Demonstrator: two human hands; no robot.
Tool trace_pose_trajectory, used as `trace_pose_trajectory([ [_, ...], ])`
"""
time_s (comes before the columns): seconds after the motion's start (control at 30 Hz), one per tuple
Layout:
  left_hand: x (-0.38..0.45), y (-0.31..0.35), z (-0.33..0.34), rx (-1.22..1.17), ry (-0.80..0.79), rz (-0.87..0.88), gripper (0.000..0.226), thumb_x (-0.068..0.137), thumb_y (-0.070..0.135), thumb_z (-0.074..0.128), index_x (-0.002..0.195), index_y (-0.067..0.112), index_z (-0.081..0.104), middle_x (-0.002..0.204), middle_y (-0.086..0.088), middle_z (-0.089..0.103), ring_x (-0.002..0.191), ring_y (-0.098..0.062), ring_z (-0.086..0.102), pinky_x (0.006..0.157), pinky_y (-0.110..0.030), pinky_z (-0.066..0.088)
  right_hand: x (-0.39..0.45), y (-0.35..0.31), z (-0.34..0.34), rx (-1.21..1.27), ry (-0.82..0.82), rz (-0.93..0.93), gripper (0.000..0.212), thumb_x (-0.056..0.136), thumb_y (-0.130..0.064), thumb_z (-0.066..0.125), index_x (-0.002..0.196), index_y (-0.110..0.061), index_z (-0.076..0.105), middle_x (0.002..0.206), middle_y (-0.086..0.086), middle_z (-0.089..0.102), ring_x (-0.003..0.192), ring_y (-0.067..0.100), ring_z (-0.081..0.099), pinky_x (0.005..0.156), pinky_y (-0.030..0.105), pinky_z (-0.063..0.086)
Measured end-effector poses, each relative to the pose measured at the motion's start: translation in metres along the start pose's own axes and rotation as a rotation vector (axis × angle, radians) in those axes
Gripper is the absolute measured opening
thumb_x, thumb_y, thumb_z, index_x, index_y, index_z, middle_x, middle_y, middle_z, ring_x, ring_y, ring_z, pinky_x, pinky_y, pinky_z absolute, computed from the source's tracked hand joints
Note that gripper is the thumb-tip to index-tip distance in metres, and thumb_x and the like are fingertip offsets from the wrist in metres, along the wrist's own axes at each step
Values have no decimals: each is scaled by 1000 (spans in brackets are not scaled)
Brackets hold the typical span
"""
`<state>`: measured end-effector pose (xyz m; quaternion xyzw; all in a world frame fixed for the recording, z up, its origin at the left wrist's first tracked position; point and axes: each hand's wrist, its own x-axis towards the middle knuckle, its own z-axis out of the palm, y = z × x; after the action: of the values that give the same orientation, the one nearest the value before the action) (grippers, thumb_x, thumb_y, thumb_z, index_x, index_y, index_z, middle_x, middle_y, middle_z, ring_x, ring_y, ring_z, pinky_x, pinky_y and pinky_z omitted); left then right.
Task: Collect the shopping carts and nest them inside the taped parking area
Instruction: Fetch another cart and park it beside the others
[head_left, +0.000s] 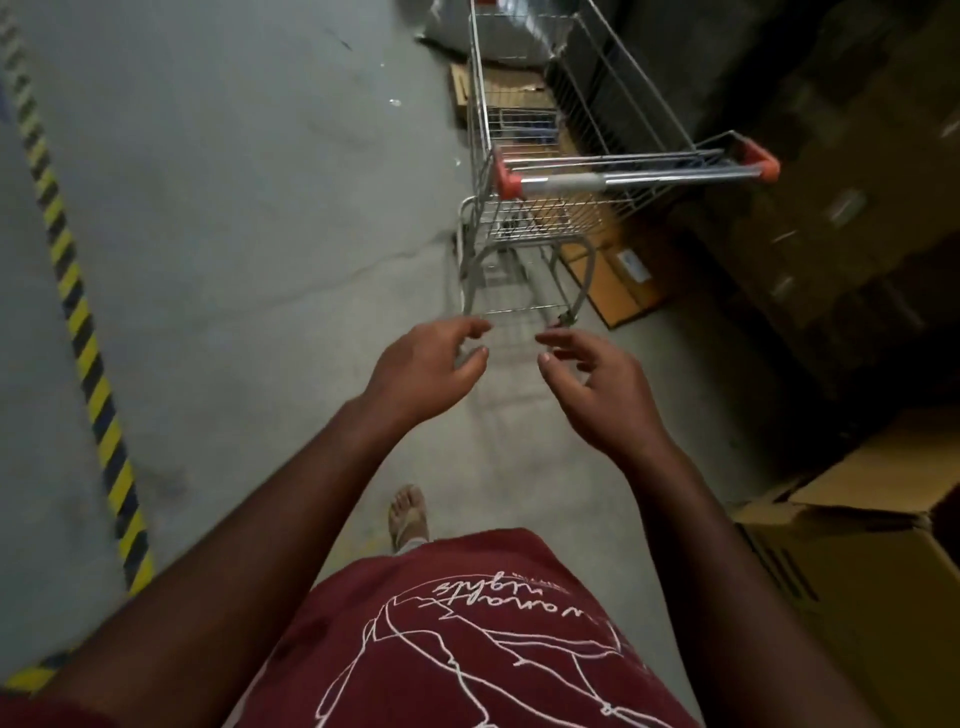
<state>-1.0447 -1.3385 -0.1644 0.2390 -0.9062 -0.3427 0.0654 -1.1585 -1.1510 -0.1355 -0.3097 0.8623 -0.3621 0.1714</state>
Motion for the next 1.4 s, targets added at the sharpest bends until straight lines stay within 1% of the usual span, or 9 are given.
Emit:
trace_pose_trajectory([
  [0.3,155,39,1,21,6,112,40,96,36,61,135,25,61,132,6,66,121,-12,61,91,-23,42,125,38,-60,154,63,58,25,101,-34,67,125,-34,72,116,-20,71,97,-19,61,74,4,45],
  [0.47,238,64,44,64,0,83,56,93,46,64,145,30,51,142,6,59,130,-13,54,101,-33,49,205,90,-102,277,46,54,22,101,-30,68,121,-31,75,115,-18,74,106,-3,68,93,27,57],
  [0.6,299,96,69,74,-78,89,82,89,56,68,157,30,30,163,2,33,152,-14,24,123,-42,23,286,114,-136,302,52,36,22,99,-38,65,118,-33,74,115,-16,74,109,3,68,97,40,58],
  [0.73,361,93,82,277,-121,-176,101,83,91,15,160,26,25,169,-2,18,156,-18,12,125,-53,-2,365,145,-161,-8,20,-9,35,98,-42,62,131,-34,69,126,-3,71,108,13,66,90,33,53],
  [0.8,377,85,85,334,-151,-325,110,79,92,0,158,20,31,167,-7,24,155,-21,19,125,-55,4,395,167,-167,-171,-48,-14,45,99,-37,63,144,-31,60,138,3,66,122,22,62,94,32,47],
  [0.93,384,91,91,352,-106,-414,91,88,83,23,148,20,48,151,-7,51,144,-24,40,124,-56,10,422,187,-172,-487,-175,-2,61,96,-44,53,155,-28,45,148,14,57,138,33,50,113,49,37],
  [1.07,374,96,93,371,-75,-387,76,89,74,40,143,22,54,144,-8,58,134,-28,50,118,-50,27,416,186,-175,-588,-283,-54,66,99,-54,41,159,-27,38,160,8,48,150,29,38,122,58,20],
  [1.27,323,100,104,433,-122,-389,73,84,74,41,132,23,60,133,-12,64,122,-31,57,105,-47,39,370,187,-176,-634,-284,-129,59,98,-57,41,144,-25,58,145,3,63,133,26,56,111,52,39],
  [1.4,257,117,124,409,15,-436,61,84,69,44,116,22,65,120,-11,68,113,-30,59,102,-45,37,330,188,-176,-646,-307,-236,54,97,-56,48,139,-25,65,136,6,69,126,30,61,110,47,40],
])
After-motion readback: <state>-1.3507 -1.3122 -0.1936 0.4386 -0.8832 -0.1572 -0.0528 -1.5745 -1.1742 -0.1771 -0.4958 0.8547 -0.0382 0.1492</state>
